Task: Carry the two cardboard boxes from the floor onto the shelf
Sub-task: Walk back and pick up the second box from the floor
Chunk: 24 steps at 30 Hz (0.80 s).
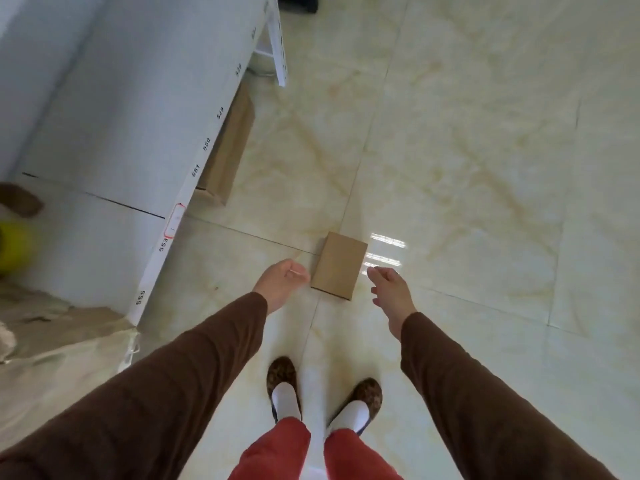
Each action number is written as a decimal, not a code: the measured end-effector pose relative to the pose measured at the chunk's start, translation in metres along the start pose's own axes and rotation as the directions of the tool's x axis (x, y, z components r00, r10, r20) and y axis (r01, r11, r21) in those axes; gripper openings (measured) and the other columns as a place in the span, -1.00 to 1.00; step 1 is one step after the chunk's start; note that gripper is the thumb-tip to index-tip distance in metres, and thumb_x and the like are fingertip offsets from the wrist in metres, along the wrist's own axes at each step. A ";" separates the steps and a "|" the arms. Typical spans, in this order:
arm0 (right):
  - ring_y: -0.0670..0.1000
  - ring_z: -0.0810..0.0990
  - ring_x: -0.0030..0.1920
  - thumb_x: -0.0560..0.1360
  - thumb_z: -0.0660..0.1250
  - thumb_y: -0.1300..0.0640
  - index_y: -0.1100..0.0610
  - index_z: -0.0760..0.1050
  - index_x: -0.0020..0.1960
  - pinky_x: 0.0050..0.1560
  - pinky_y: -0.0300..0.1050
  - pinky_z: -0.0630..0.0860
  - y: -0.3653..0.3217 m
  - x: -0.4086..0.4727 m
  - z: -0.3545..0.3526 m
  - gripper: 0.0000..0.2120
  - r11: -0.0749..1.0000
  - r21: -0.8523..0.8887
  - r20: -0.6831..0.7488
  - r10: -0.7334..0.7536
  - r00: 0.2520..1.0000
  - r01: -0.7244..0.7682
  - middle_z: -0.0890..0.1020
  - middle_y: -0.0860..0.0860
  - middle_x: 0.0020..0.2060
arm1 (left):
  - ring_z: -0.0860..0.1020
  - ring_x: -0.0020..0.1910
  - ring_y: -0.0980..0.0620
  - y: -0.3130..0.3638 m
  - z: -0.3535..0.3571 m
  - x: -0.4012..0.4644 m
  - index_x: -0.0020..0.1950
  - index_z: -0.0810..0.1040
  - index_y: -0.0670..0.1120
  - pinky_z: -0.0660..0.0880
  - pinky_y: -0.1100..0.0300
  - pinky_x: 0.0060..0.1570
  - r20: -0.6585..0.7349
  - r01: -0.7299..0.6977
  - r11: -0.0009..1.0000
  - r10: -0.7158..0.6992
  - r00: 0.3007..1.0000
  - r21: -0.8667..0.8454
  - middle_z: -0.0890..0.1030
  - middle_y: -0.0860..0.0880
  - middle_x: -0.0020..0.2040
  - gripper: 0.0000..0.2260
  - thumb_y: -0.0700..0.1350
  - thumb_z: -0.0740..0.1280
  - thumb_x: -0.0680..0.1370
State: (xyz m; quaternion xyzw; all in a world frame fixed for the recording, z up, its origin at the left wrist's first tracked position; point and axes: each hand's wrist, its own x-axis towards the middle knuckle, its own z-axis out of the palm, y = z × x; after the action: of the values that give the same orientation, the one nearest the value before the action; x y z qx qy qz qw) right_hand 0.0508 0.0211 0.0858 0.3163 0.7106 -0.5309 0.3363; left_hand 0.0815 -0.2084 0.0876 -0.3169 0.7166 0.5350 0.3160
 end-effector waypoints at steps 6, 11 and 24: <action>0.06 0.50 0.24 0.63 0.31 -0.06 0.09 0.47 0.45 0.43 0.10 0.44 0.070 0.091 0.018 -0.55 0.999 0.000 0.016 0.045 0.999 -0.045 0.53 0.01 0.26 | 0.61 0.15 -0.05 -0.062 0.031 0.095 0.16 0.57 -0.04 0.51 0.04 0.22 -0.013 -0.003 0.997 0.004 1.000 0.078 0.64 -0.07 0.15 -0.83 -0.05 0.38 0.59; 0.10 0.37 0.55 0.66 0.26 -0.05 0.06 0.24 0.66 0.56 0.12 0.31 0.106 0.159 0.030 -0.39 0.993 0.008 0.068 0.113 0.991 -0.114 0.37 -0.02 0.58 | 0.58 0.28 -0.11 -0.100 0.060 0.163 0.37 0.52 -0.09 0.50 -0.03 0.32 -0.030 0.033 0.998 -0.032 0.999 0.045 0.59 -0.15 0.32 -0.66 -0.04 0.35 0.61; -0.02 0.48 0.19 0.70 0.19 0.12 -0.01 0.37 0.52 0.31 0.00 0.38 0.135 0.239 0.055 -0.60 0.985 0.027 0.228 0.161 0.960 -0.172 0.54 -0.03 0.39 | 0.32 0.56 -0.07 -0.127 0.107 0.244 0.64 0.20 -0.12 0.22 0.31 0.21 0.039 0.098 0.992 -0.101 0.994 0.074 0.36 -0.11 0.58 -0.51 -0.20 0.16 0.70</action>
State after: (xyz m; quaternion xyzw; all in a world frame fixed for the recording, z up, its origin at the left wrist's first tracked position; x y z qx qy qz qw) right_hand 0.0307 0.0219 -0.1930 0.3208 0.6262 -0.5495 0.4505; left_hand 0.0477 -0.1617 -0.2017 -0.3293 0.7118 0.4991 0.3684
